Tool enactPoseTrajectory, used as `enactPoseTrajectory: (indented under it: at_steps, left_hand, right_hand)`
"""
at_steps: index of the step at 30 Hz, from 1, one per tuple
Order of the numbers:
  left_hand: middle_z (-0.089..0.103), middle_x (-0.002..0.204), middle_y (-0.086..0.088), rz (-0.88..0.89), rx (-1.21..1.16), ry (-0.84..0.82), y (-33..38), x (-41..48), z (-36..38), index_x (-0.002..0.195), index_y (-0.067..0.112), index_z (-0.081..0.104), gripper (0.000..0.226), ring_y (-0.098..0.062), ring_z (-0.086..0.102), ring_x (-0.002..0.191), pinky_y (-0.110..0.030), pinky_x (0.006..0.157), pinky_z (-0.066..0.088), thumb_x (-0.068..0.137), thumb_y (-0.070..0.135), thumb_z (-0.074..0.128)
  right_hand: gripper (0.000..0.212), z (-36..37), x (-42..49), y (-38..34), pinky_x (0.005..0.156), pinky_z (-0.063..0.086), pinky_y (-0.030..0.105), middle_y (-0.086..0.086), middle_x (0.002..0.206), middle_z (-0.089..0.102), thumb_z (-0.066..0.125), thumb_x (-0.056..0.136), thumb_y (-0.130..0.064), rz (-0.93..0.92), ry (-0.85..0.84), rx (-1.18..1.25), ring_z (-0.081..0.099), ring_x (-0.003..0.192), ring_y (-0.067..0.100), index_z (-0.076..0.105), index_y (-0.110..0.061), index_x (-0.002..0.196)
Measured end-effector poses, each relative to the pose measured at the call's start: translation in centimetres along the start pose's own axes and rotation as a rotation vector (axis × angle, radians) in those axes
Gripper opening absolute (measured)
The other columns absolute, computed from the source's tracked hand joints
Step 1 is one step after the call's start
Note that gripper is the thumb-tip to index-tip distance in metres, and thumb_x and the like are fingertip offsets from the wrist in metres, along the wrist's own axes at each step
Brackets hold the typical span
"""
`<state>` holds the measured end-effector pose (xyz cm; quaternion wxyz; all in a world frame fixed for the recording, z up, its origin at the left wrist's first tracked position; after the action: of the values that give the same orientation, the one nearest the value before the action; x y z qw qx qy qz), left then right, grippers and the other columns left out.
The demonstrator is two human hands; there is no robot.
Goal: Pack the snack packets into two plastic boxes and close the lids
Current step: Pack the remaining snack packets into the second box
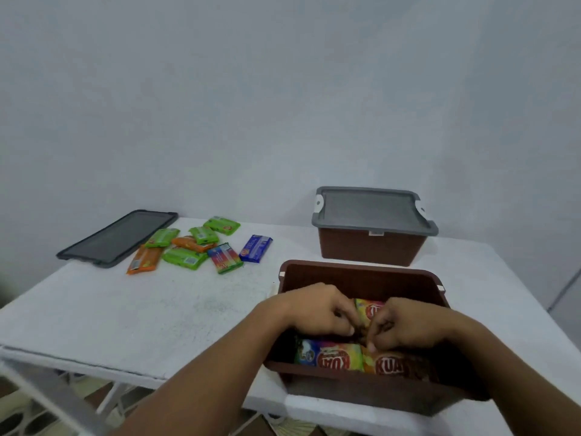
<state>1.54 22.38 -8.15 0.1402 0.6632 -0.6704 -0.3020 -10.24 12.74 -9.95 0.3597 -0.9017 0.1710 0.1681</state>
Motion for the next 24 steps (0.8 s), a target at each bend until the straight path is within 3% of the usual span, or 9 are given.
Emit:
enactPoseTrajectory:
  at_steps: [3, 6, 11, 17, 20, 22, 24]
  left_hand:
    - [0.076, 0.092, 0.004, 0.049, -0.166, 0.223, 0.0, -1.3, -1.9, 0.103, 0.021, 0.078, 0.014, -0.012, 0.070, 0.084, -0.033, 0.082, 0.058, 0.090, 0.022, 0.071]
    - [0.072, 0.091, 0.010, 0.100, -0.070, 0.313, -0.6, -2.5, -3.7, 0.101, 0.022, 0.077, 0.013, -0.005, 0.067, 0.085, -0.026, 0.077, 0.056, 0.092, 0.029, 0.072]
    - [0.072, 0.083, 0.008, 0.070, -0.087, 0.447, -4.2, -5.3, -7.4, 0.093, 0.024, 0.076, 0.013, -0.009, 0.068, 0.078, -0.035, 0.071, 0.058, 0.090, 0.036, 0.073]
    - [0.069, 0.076, 0.012, -0.017, -0.065, 0.541, -11.3, -10.4, -11.9, 0.092, 0.023, 0.076, 0.012, 0.001, 0.059, 0.065, -0.019, 0.059, 0.045, 0.092, 0.034, 0.072]
    - [0.069, 0.072, 0.008, -0.081, -0.133, 0.597, -16.0, -12.8, -13.8, 0.087, 0.025, 0.075, 0.011, -0.003, 0.054, 0.058, -0.025, 0.056, 0.042, 0.090, 0.035, 0.072]
    - [0.070, 0.071, 0.004, -0.125, -0.155, 0.646, -19.0, -14.3, -15.1, 0.082, 0.025, 0.074, 0.016, -0.006, 0.053, 0.058, -0.031, 0.055, 0.042, 0.088, 0.040, 0.073]
    - [0.068, 0.067, 0.009, -0.177, -0.142, 0.693, -21.8, -15.8, -16.4, 0.075, 0.026, 0.073, 0.020, -0.005, 0.053, 0.058, -0.031, 0.056, 0.042, 0.087, 0.042, 0.074]
  right_hand:
    - [0.009, -1.1, -0.5, -1.6, 0.080, 0.056, 0.024, -0.004, 0.089, 0.078, 0.076, 0.087, -0.027, -0.065, 0.130, 0.101, 0.073, 0.083, 0.010, 0.081, -0.029, 0.094]
    - [0.009, -3.2, -0.7, -4.1, 0.076, 0.057, 0.021, -0.013, 0.086, 0.077, 0.075, 0.088, -0.024, -0.080, 0.318, 0.057, 0.072, 0.082, 0.004, 0.080, -0.031, 0.087]
    - [0.004, -5.5, 1.5, -10.4, 0.067, 0.056, 0.022, -0.009, 0.073, 0.075, 0.079, 0.084, -0.027, -0.197, 0.517, 0.080, 0.070, 0.067, 0.005, 0.080, -0.029, 0.081]
    - [0.008, -5.0, 10.0, -17.3, 0.064, 0.055, 0.025, -0.008, 0.067, 0.073, 0.080, 0.082, -0.018, -0.217, 0.550, 0.041, 0.068, 0.061, 0.007, 0.078, -0.023, 0.076]
    - [0.013, -4.4, 15.0, -19.7, 0.065, 0.057, 0.034, -0.002, 0.069, 0.073, 0.081, 0.079, -0.027, -0.140, 0.551, 0.002, 0.066, 0.061, 0.013, 0.075, -0.019, 0.071]
    - [0.026, -3.9, 18.1, -20.9, 0.055, 0.050, 0.027, -0.001, 0.064, 0.069, 0.082, 0.077, -0.037, -0.103, 0.527, -0.026, 0.057, 0.055, 0.009, 0.071, -0.018, 0.063]
    - [0.030, -3.5, 20.9, -22.0, 0.052, 0.042, 0.017, -0.006, 0.058, 0.064, 0.080, 0.079, -0.035, -0.083, 0.499, -0.053, 0.053, 0.053, 0.004, 0.066, -0.021, 0.056]
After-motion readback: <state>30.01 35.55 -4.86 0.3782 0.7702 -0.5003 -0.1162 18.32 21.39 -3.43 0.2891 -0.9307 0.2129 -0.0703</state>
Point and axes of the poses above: each hand's wrist, its own x-axis towards the middle knuckle, its own z-axis out of the palm, y = z × x, the point moved 6 cm from there along x, towards the middle knuckle
